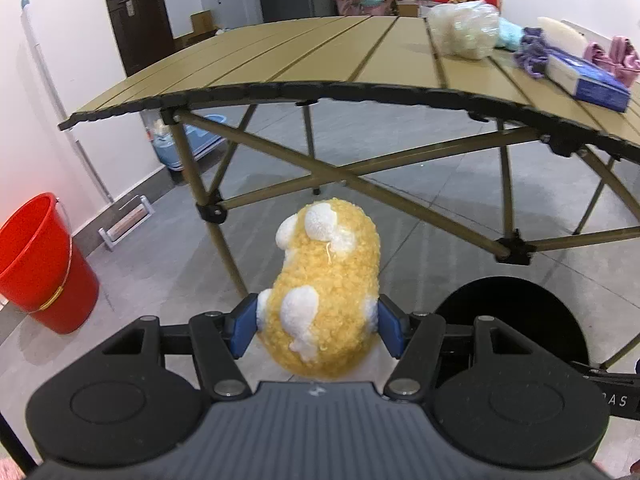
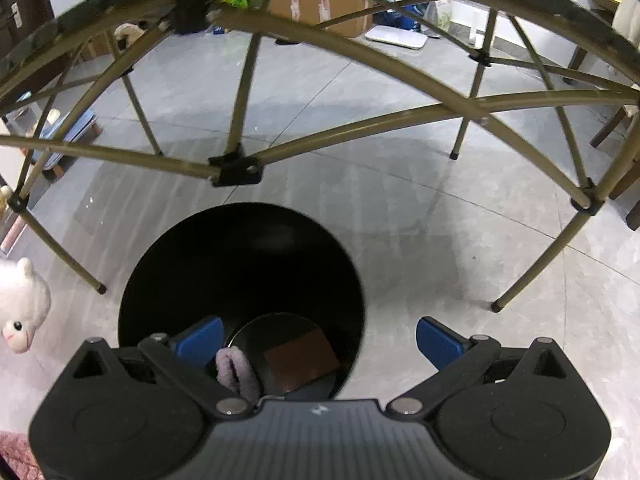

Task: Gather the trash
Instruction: 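Move the left tool holding the plush toy over the bin, then open the left tool to drop the plush toy into the bin, then raise both tools back toward the remaining items on the table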

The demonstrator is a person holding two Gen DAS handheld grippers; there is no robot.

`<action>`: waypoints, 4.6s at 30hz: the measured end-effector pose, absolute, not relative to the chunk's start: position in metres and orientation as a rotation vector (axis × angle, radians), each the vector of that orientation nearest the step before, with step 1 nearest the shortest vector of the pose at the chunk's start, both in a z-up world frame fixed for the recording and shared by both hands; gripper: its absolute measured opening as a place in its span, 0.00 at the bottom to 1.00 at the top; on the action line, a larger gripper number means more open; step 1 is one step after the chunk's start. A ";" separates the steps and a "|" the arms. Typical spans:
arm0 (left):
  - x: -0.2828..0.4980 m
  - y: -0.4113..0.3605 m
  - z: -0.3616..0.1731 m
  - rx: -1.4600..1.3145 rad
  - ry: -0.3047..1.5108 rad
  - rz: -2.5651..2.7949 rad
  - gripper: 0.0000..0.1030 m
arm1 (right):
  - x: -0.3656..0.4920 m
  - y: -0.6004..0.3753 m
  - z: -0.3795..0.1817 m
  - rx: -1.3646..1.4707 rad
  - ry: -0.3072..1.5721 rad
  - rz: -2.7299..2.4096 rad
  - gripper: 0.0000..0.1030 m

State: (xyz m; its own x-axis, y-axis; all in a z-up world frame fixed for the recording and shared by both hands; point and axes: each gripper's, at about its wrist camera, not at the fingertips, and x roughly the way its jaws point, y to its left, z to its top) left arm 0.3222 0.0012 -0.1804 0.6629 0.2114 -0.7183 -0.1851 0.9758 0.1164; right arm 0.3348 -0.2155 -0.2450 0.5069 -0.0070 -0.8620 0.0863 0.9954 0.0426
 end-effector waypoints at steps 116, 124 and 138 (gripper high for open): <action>0.335 -0.115 -0.193 -0.007 0.791 0.035 1.00 | 0.290 -0.313 -0.213 0.206 0.853 -0.195 1.00; 0.314 -0.096 -0.157 -0.021 0.599 0.037 1.00 | 0.284 -0.304 -0.180 0.204 0.707 -0.131 1.00; 0.301 -0.059 -0.100 -0.075 0.419 0.079 1.00 | 0.266 -0.259 -0.100 0.049 0.333 -0.032 1.00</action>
State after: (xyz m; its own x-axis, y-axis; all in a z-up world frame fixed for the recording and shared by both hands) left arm 0.3014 -0.0592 -0.1001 0.9107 0.0610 -0.4085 -0.0918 0.9942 -0.0560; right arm 0.2657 -0.2594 -0.1003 0.9447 -0.0234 -0.3272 0.0395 0.9983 0.0427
